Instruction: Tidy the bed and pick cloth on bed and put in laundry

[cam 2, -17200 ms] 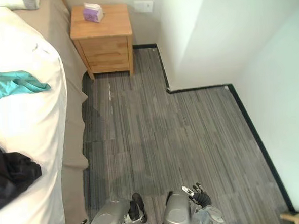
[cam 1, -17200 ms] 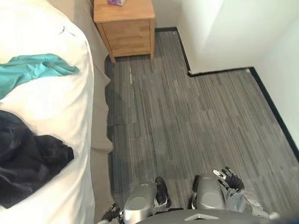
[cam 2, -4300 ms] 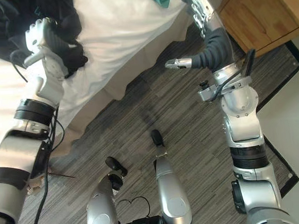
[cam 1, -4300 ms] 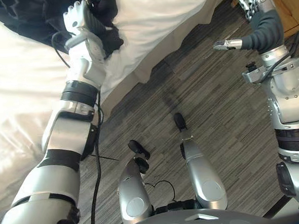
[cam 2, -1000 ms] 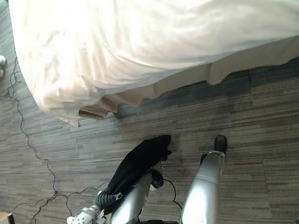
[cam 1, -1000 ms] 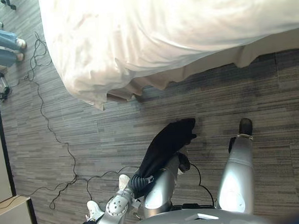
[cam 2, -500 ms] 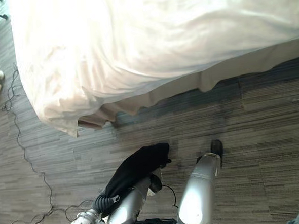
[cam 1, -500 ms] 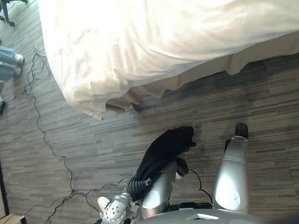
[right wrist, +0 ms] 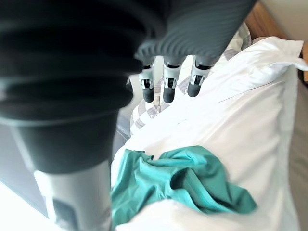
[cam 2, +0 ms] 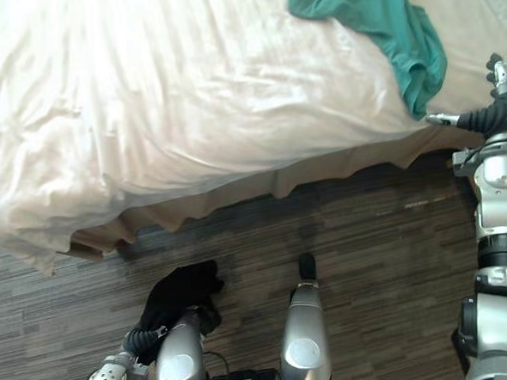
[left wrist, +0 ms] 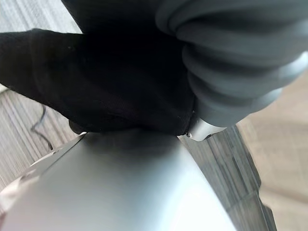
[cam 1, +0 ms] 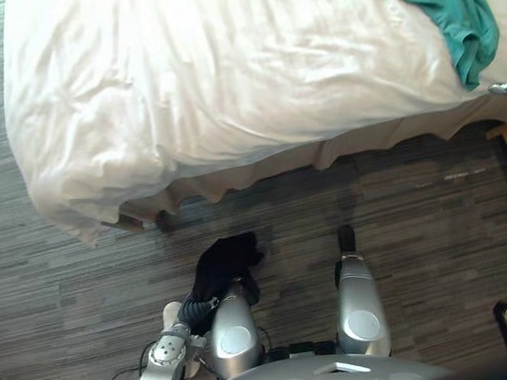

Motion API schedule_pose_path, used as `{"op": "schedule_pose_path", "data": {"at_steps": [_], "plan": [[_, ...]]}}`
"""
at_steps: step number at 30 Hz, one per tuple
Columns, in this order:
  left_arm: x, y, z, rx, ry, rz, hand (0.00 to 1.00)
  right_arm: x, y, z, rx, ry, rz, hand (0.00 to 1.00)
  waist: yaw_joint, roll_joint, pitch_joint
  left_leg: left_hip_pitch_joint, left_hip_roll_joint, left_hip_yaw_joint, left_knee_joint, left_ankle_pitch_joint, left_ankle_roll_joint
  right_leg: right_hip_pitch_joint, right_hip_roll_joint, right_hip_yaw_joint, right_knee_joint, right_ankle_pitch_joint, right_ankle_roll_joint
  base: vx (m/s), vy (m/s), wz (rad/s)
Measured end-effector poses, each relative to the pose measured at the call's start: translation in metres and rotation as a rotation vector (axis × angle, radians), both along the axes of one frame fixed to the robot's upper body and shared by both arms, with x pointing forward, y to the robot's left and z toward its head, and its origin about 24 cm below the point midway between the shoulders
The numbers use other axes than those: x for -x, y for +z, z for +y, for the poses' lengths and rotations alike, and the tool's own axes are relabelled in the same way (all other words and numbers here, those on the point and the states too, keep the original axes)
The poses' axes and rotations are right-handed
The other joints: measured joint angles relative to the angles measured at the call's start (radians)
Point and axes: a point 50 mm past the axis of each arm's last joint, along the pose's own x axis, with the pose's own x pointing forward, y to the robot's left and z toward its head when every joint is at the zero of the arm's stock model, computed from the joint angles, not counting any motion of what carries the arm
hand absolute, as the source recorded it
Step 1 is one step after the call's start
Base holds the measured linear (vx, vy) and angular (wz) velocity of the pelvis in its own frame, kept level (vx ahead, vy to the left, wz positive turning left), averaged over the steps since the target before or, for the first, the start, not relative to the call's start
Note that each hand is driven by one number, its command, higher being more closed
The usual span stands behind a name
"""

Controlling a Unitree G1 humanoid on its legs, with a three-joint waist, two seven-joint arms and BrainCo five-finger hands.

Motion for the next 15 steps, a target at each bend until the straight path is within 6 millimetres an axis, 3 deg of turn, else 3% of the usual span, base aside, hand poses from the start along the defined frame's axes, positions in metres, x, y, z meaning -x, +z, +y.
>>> {"op": "schedule_pose_path", "data": {"at_steps": [1, 5, 7, 10, 12, 15], "plan": [[0.005, -0.003, -0.005, 0.019, 0.005, 0.009, 1.0, 0.0, 0.0, 0.0, 0.01, 0.002, 0.01, 0.0, 0.003, 0.013, -0.009, 0.028, -0.001, -0.009, -0.059, 0.053, 0.015, -0.019, 0.016, -0.017, 0.067, -0.042, -0.025, 0.14, -0.293, 0.28], [0.005, -0.003, -0.01, 0.035, -0.041, -0.008, 1.0, 0.002, 0.002, -0.004, -0.011, -0.021, 0.009, 0.0, -0.009, 0.023, -0.014, 0.057, -0.011, -0.009, -0.187, 0.225, 0.052, -0.037, 0.003, -0.1, 0.201, -0.138, -0.084, 0.07, -0.292, 0.6], [0.005, -0.004, -0.014, 0.028, -0.059, -0.016, 1.0, -0.001, 0.01, -0.002, -0.014, -0.02, -0.016, 0.0, -0.011, 0.025, -0.014, 0.051, -0.064, 0.017, -0.173, 0.201, 0.05, -0.034, -0.012, -0.12, 0.192, -0.142, -0.091, 0.02, -0.136, 0.46], [0.005, -0.005, -0.023, 0.04, -0.092, -0.018, 1.0, -0.002, 0.025, -0.001, 0.027, -0.037, -0.046, 0.0, -0.029, 0.058, -0.011, 0.068, -0.091, 0.067, -0.238, 0.214, 0.065, -0.026, -0.023, -0.138, 0.189, -0.148, -0.094, -0.01, -0.009, 0.35], [0.005, -0.006, -0.027, 0.053, -0.092, -0.016, 1.0, -0.002, 0.041, -0.001, 0.05, -0.041, -0.082, 0.0, -0.027, 0.076, -0.003, 0.076, -0.113, 0.068, -0.279, 0.2, 0.036, -0.047, -0.036, -0.129, 0.203, -0.157, -0.079, -0.06, 0.086, 0.09], [0.008, -0.008, -0.028, 0.055, -0.088, -0.002, 1.0, -0.005, 0.049, 0.003, 0.068, -0.024, -0.09, 0.0, -0.024, 0.083, 0.001, 0.072, -0.144, 0.071, -0.315, 0.203, 0.042, -0.064, -0.049, -0.104, 0.19, -0.151, -0.057, -0.07, 0.071, 0.04]]}}
